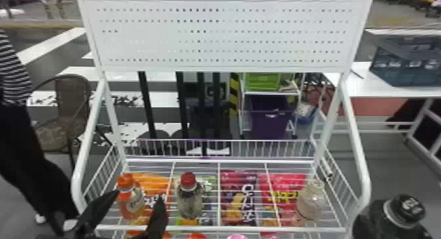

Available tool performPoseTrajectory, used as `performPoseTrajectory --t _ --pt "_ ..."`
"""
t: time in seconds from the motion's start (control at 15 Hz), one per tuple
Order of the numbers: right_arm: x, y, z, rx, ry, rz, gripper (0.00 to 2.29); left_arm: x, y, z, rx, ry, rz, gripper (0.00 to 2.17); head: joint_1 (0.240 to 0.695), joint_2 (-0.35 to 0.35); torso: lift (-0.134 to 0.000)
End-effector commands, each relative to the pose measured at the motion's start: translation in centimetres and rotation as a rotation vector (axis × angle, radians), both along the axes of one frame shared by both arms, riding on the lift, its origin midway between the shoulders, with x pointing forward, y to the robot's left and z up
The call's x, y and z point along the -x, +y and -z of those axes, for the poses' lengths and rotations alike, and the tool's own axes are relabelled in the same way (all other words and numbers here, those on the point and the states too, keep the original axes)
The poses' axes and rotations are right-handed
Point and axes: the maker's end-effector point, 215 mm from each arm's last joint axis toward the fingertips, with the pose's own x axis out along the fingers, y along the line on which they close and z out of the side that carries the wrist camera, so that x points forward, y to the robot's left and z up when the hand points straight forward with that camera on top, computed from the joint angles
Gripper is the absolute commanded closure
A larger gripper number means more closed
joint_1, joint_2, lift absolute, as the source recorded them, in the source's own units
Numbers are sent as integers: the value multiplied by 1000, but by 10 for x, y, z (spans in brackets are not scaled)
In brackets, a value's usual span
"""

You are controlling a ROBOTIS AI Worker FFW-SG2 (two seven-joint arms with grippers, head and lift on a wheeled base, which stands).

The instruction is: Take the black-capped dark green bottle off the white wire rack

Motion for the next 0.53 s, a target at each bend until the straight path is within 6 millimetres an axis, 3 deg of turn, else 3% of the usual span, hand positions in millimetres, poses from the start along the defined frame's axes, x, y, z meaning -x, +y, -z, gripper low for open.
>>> performPoseTrajectory --t 0.0,0.47 --pt "0 0 0 -3 1 1 967 1 -1 0 1 1 1 147 499 0 0" --pt "0 1 6 -6 21 0 967 0 0 1 0 1 1 147 499 0 0"
